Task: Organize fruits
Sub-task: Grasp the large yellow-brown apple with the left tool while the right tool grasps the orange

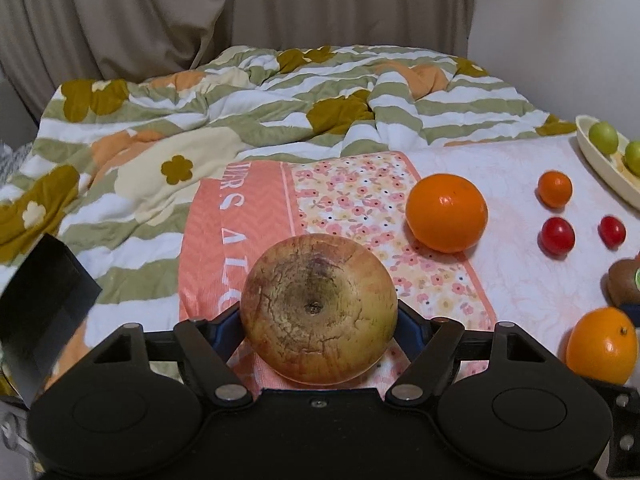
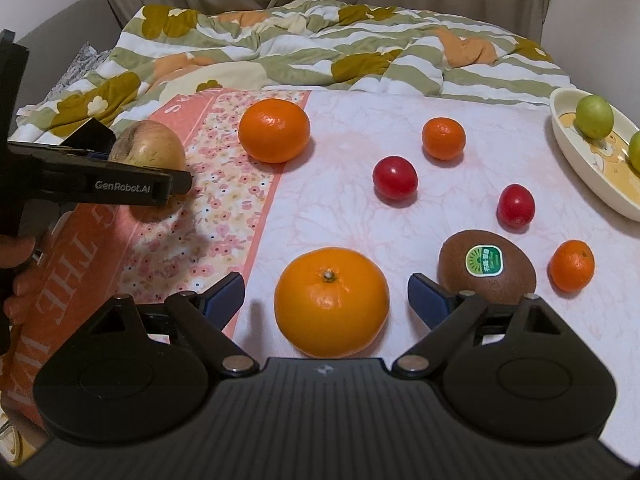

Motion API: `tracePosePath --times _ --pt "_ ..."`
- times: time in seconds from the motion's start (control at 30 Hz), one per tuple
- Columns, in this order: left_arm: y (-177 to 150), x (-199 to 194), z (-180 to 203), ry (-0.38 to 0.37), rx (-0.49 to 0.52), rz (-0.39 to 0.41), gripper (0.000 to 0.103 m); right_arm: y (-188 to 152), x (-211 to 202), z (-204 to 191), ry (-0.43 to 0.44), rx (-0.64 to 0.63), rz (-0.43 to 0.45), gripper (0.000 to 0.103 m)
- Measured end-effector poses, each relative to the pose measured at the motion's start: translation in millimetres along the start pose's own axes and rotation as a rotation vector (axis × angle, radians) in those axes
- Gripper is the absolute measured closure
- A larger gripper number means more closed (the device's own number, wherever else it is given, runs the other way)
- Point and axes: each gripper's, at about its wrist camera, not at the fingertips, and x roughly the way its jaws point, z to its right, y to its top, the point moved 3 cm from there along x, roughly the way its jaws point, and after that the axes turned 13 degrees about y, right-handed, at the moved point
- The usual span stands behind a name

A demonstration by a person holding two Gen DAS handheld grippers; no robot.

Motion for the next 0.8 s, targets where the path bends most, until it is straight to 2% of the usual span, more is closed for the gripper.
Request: tracePosePath --times 0.03,0.17,0.27,0.53,0.8 --pt "-1.4 -1.5 1.1 0.003 0.008 0.003 0.024 0.0 0.8 0.4 0.000 -0.001 -0.003 0.000" --pt "-7.9 -6.4 1.6 -0.004 -0.001 -0.004 0.024 -1.5 5.6 0.3 0.008 -0.009 -0.027 0.019" --pt "-14.1 -12.4 1.2 -0.004 -0.004 -0.005 0.024 -2.7 6.8 -0.9 -0.014 -0.033 -0.028 0.027" --pt "-21.2 -34.1 0.4 0.003 -0.020 0.014 0.024 -3.8 -1.6 -2.9 -0.004 -0.030 -0.016 0.027" --pt "-23.9 -68.3 -2.6 0.015 -0.057 0.051 0.024 -1.6 -32.5 -11.0 0.006 -0.050 0.033 0.027"
